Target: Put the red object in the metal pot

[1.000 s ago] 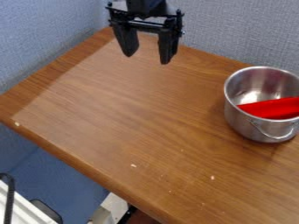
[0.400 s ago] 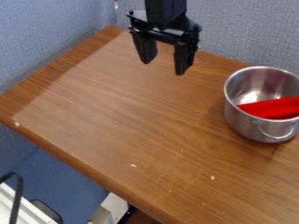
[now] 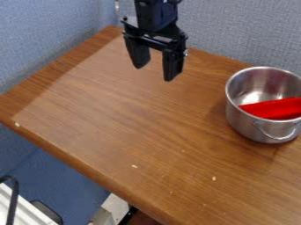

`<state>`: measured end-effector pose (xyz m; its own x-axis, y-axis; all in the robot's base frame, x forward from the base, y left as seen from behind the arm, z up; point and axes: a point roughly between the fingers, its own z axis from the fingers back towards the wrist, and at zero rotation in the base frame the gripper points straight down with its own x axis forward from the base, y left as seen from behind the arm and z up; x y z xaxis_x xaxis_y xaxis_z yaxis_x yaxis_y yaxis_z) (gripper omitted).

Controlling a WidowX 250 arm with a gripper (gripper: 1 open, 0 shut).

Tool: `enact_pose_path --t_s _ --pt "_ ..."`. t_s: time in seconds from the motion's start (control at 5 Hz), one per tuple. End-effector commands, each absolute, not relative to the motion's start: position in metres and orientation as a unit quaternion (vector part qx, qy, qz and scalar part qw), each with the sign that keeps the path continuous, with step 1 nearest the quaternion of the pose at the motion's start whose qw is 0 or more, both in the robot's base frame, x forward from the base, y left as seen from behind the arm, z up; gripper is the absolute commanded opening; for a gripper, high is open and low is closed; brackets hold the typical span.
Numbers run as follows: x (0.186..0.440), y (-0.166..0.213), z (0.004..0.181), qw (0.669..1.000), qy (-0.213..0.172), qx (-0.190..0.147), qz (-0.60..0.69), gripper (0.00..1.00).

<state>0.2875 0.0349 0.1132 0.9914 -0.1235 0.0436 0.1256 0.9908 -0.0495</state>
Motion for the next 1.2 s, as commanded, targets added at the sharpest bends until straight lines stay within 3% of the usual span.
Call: enact_pose_path --t_s 0.0,0.2,0.4,0.6,1.0 --pt "0.288 0.041 0.106 0.997 -0.026 -0.031 -0.071 1.00" --pt "0.297 0.047 0.098 0.997 -0.024 -0.034 -0.072 0.00" --pt "0.297 0.039 0.093 0.997 -0.025 -0.035 -0.061 1.00" --pt "0.296 0.035 0.083 0.998 -0.019 -0.031 -0.049 1.00" --pt "0.298 0.039 0.088 0.999 -0.016 -0.031 -0.032 1.00"
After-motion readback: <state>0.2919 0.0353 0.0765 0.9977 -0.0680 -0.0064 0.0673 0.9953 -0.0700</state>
